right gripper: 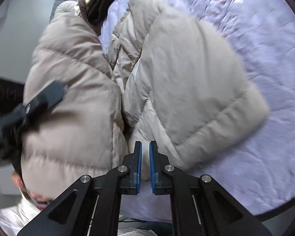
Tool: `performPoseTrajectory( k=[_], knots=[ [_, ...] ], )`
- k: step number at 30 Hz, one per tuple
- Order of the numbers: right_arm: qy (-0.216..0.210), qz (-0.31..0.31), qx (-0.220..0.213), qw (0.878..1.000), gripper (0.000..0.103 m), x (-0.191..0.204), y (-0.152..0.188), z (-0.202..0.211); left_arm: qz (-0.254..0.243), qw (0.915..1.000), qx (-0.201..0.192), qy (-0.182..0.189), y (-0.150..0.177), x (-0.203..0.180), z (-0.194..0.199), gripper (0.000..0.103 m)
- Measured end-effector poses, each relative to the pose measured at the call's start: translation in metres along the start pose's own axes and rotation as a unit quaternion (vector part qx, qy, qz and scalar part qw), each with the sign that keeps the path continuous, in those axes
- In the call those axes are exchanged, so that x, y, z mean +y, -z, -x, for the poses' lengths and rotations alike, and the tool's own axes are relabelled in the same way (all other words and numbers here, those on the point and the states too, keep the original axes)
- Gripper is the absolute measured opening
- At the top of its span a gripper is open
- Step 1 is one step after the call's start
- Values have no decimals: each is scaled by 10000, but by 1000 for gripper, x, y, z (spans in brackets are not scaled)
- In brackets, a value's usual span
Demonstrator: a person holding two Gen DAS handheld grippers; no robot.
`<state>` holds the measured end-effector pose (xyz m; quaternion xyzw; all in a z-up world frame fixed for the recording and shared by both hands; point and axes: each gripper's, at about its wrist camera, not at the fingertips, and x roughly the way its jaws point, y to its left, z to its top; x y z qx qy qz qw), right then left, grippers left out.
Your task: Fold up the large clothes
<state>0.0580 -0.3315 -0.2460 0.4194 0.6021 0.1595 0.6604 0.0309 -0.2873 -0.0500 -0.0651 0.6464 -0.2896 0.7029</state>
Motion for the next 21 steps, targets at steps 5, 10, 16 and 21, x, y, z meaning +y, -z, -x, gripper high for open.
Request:
performPoseTrajectory(
  k=[5, 10, 16, 21],
  knots=[
    [433, 546, -379, 9969, 80, 9, 19, 32, -420, 9991, 62, -28, -8, 5, 17, 69],
    [238, 1032, -498, 9931, 81, 24, 48, 64, -364, 9991, -156, 162, -48, 28, 3, 82],
    [-3, 1226, -497, 9912, 82, 42, 50, 64, -70, 9998, -73, 160, -62, 46, -23, 82],
    [423, 1049, -729, 9909, 14, 57, 39, 45, -403, 9973, -609, 30, -60, 46, 24, 82]
  ],
)
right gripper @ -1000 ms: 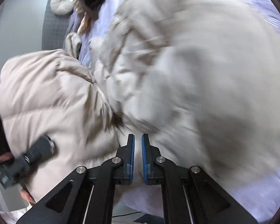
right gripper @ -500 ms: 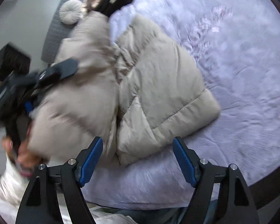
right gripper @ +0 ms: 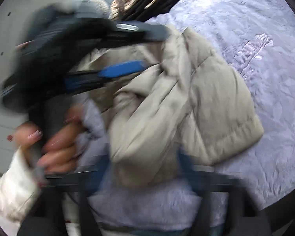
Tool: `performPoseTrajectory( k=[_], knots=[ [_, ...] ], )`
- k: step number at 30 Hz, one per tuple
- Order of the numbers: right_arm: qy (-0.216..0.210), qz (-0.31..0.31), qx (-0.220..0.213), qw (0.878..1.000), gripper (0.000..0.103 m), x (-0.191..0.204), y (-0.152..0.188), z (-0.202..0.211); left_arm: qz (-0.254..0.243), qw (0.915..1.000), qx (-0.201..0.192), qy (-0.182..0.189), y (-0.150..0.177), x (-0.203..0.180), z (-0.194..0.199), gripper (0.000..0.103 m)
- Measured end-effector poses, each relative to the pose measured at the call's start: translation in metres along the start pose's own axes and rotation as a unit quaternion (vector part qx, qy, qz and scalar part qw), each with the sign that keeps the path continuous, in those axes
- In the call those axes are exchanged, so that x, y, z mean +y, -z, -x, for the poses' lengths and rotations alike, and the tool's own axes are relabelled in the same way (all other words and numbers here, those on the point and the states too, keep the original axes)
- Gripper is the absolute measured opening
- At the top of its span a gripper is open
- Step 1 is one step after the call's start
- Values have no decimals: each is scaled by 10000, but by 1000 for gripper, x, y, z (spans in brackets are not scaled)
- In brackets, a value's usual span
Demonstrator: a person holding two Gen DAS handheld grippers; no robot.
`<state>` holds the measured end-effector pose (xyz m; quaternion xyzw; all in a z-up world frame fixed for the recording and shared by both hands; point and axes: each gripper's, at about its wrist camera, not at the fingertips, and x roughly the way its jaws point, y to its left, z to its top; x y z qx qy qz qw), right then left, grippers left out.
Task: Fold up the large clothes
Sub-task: 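Grasp the jacket bundle edge with the left tool while the right tool closes beside it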
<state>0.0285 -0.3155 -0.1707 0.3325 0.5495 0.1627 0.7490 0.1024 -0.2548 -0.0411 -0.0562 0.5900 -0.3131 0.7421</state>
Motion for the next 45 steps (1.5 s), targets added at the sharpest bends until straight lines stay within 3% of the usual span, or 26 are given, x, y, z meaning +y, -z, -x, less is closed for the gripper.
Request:
performPoseTrajectory(
  k=[2, 5, 7, 9, 10, 13, 17, 19, 21, 25, 26, 27, 28, 29, 31, 34, 37, 39, 42, 45],
  knots=[
    [125, -230, -76, 9996, 14, -12, -5, -2, -339, 9975, -517, -354, 3, -1, 31, 82],
    [346, -493, -74, 9982, 14, -38, -4, -1, -564, 9832, -1169, -1283, 18, 21, 71, 82],
    [366, -718, -17, 9967, 14, -56, -1, 0, -248, 9738, -1332, -1825, 30, 60, 82, 82],
    [274, -1029, 95, 9943, 14, -74, 3, 0, 212, 9695, -1236, -2105, 37, 101, 74, 82],
    [209, -1130, 154, 9933, 15, -80, 3, -1, 452, 9686, -1168, -2148, 40, 119, 67, 82],
    [108, -1119, 190, 9935, 16, -77, 1, 14, 1204, 9731, -1007, -1684, 43, 166, 38, 82],
    [190, -405, -317, 9985, 26, -36, -13, 64, 1160, 9733, -1110, -1641, 38, 171, 20, 82],
    [66, -31, -503, 9987, 62, -16, -29, 78, 1110, 9745, -1115, -1598, 37, 173, 19, 82],
    [-105, 336, -391, 9986, 69, 3, -51, 70, 1105, 9749, -1106, -1588, 37, 175, 20, 82],
    [320, 570, 485, 9967, 69, 4, -95, -9, 1135, 9745, -1105, -1589, 38, 175, 25, 82],
    [280, 479, 793, 9953, 68, -6, -100, -29, 1132, 9744, -1102, -1600, 38, 175, 26, 82],
    [300, 338, 1094, 9930, 54, -13, -102, -48, 1141, 9739, -1094, -1627, 38, 175, 27, 82],
    [351, 315, 1218, 9914, 18, -15, -103, -57, 1164, 9730, -1085, -1669, 38, 176, 27, 82],
    [363, 417, 1244, 9907, 7, -13, -102, -60, 1191, 9726, -1080, -1681, 38, 175, 28, 82],
    [206, 774, 900, 9927, 5, -5, -99, -37, 1224, 9721, -1108, -1663, 36, 173, 29, 82],
    [798, 986, 626, 9899, 2, -20, -97, -12, 1071, 9729, -1128, -1713, 28, 157, 20, 82],
    [1442, 575, 690, 9855, 0, -72, -99, -9, 859, 9712, -1072, -1947, 15, 137, -1, 82],
    [1479, 157, 720, 9862, 0, -105, -95, -10, 709, 9719, -1046, -1987, 6, 124, -15, 82],
    [952, -458, 381, 9937, 3, -127, -90, 8, 417, 9690, -982, -2227, -3, 106, -27, 82],
    [164, -557, 184, 9981, 7, -122, -91, 32, 490, 9692, -953, -2217, -4, 106, -28, 82]
  ],
)
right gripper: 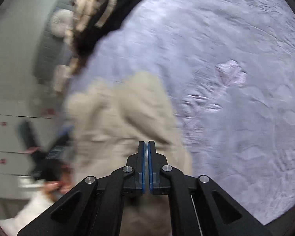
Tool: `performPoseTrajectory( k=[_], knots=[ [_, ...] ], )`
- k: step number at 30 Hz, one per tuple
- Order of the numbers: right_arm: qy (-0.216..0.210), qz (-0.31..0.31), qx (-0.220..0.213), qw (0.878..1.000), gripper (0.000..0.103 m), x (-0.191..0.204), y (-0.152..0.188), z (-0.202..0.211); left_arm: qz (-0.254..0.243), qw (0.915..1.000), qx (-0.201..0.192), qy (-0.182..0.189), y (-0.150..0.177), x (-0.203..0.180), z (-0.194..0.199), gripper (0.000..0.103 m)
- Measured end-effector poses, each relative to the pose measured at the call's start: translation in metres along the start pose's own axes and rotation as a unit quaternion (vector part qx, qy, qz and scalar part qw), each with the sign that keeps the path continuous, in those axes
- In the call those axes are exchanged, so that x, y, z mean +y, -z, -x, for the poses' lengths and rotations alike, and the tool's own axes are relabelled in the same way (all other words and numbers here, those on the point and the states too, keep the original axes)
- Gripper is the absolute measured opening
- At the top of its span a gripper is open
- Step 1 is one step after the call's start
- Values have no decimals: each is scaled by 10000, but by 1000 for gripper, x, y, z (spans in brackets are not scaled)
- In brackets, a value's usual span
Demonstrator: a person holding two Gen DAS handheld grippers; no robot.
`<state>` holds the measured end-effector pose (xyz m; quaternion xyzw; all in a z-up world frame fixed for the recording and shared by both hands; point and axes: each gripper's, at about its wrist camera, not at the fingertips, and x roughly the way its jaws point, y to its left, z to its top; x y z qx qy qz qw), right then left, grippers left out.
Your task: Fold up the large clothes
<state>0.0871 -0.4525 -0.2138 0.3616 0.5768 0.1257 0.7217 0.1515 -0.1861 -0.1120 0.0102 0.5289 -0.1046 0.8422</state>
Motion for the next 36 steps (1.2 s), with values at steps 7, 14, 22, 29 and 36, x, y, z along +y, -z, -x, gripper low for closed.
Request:
performPoseTrajectory(
  k=[7, 14, 22, 29, 36],
  knots=[
    [810, 730, 2, 9940, 32, 45, -4, 4, -146, 9994, 11, -318, 0, -12, -3, 82],
    [531, -206, 381, 9977, 8, -6, -30, -79, -27, 9993, -15, -367, -1, -8, -3, 82],
    [1010, 100, 475, 9937, 5, 11, -44, -80, -44, 9968, 62, -799, -4, -18, -15, 82],
    [247, 1313, 349, 9904, 7, 74, -3, -15, -55, 9962, 68, -862, -1, -19, -15, 82],
    [1072, 1695, 956, 9750, 2, 58, 18, -68, 25, 9959, 124, -895, -2, -20, -6, 83]
  ],
)
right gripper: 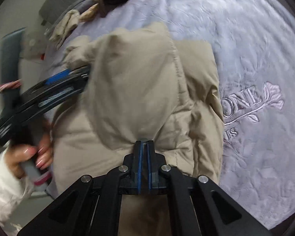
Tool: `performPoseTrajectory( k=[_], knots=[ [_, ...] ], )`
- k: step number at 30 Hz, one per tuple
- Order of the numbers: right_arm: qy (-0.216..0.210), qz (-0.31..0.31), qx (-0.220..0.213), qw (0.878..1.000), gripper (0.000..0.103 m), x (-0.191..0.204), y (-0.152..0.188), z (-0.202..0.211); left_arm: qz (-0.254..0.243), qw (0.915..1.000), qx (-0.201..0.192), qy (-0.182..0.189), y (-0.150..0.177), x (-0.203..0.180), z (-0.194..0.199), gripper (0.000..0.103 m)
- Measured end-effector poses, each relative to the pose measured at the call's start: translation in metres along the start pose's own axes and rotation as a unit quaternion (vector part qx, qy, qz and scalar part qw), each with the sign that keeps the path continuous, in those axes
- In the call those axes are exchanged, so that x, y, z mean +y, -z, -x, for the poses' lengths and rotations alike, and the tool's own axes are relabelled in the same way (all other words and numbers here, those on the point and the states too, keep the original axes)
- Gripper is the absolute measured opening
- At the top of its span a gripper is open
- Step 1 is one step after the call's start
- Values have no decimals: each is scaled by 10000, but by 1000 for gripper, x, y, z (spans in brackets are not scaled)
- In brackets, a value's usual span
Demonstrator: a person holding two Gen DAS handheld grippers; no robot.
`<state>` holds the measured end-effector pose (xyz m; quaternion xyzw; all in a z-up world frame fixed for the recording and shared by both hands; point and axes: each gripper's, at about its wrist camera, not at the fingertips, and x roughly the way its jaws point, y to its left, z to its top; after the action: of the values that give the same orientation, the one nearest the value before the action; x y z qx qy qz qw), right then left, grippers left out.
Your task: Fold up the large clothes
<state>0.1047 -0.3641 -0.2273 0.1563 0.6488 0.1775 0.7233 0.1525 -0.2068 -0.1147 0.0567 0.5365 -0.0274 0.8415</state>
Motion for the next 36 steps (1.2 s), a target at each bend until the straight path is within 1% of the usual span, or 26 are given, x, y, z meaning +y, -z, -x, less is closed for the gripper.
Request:
performPoseTrajectory(
  k=[3, 7, 8, 9, 10, 12, 16, 21, 26, 27, 28, 29, 31, 33, 35, 36],
  knots=[
    [-154, -212, 81, 9996, 1, -15, -8, -8, 154, 9999, 75, -5, 0, 5, 9, 83],
    [-101, -34, 166, 9998, 1, -27, 3, 6, 274, 9995, 141, -62, 3, 10, 20, 83],
    [-81, -7, 172, 9998, 1, -17, -3, 1, 300, 9994, 154, -85, 5, 11, 23, 83],
    [-65, 29, 165, 9998, 1, -15, -5, -1, 325, 9992, 175, -122, 7, 12, 26, 82],
    [-59, 43, 162, 9998, 1, -13, -15, -7, 350, 9991, 189, -143, 9, 13, 30, 83],
    [-74, 100, 162, 9998, 0, -13, -19, -14, 404, 9988, 207, -162, 13, 16, 36, 83],
    [-156, -2, 242, 9996, 0, -18, -23, -21, 455, 9984, 280, -194, 21, 20, 45, 83],
    [-113, -57, 263, 9996, 0, -18, -20, -15, 403, 9983, 372, -190, 27, 22, 53, 82],
    [-34, -148, 267, 9995, 0, -14, -22, -10, 494, 9978, 438, 46, 32, 27, 56, 83],
    [-19, -153, 264, 9995, 0, -15, -20, -8, 534, 9976, 428, 95, 33, 30, 57, 89],
    [7, -146, 259, 9996, 2, -13, -20, -7, 566, 9975, 394, 151, 35, 32, 59, 103],
    [41, -131, 260, 9996, 3, -11, -21, -7, 612, 9974, 332, 187, 36, 34, 61, 103],
    [100, -122, 259, 9995, 4, -6, -21, -7, 720, 9964, 212, 380, 42, 43, 68, 103],
    [113, -126, 250, 9995, 4, -2, -21, -6, 929, 9928, 280, 707, 49, 57, 69, 103],
    [75, -148, 244, 9996, 5, 1, -21, -2, 1049, 9901, 394, 843, 54, 70, 65, 103],
    [28, -153, 233, 9996, 9, 2, -21, 1, 1115, 9873, 485, 1019, 58, 78, 62, 103]
  ],
)
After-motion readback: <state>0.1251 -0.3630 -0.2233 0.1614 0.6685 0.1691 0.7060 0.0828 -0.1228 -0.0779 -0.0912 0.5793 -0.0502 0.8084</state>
